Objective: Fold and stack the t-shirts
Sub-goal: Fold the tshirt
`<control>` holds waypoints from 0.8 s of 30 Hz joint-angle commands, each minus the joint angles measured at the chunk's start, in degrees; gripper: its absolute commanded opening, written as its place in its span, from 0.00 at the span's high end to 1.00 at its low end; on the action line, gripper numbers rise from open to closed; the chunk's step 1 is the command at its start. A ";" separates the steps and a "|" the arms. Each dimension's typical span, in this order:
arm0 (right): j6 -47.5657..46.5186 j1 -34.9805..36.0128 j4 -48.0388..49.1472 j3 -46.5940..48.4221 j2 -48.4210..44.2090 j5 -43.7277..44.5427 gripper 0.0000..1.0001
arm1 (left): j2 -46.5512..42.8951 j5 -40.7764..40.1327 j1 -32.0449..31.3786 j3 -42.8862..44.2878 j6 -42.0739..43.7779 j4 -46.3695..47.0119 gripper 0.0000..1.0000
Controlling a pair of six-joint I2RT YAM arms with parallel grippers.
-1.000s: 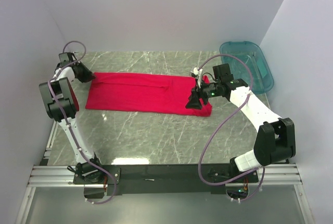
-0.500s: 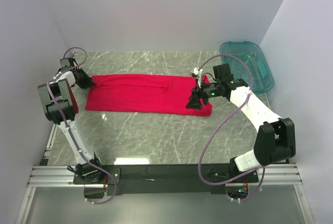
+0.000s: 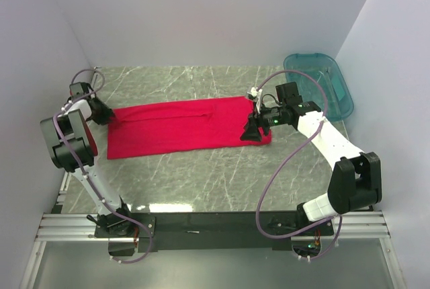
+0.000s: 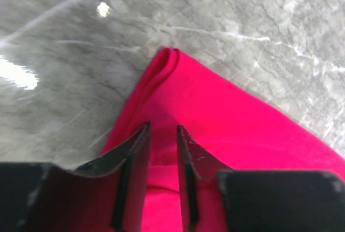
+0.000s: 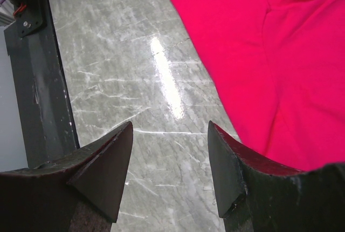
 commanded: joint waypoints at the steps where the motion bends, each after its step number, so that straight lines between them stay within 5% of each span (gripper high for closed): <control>1: -1.03 -0.70 -0.30 2.06 -1.44 -1.13 0.36 | -5.36 -4.38 0.02 4.85 1.17 -1.09 0.67; 5: -1.29 -0.62 -0.56 2.32 -0.74 -1.05 0.36 | -8.53 -3.69 -2.78 11.09 3.97 -0.75 0.63; 12: -1.56 -0.70 -0.74 2.24 -0.12 -0.17 0.36 | -1.28 20.12 -22.17 14.60 7.66 5.51 0.59; 18: -1.47 -2.20 -0.83 2.24 -0.21 -0.61 0.36 | 14.11 13.38 -37.31 32.71 16.02 -4.17 0.59; 24: -1.20 -4.40 -0.74 2.06 -0.21 -2.36 0.36 | 18.71 10.63 -39.97 36.60 23.74 0.29 0.48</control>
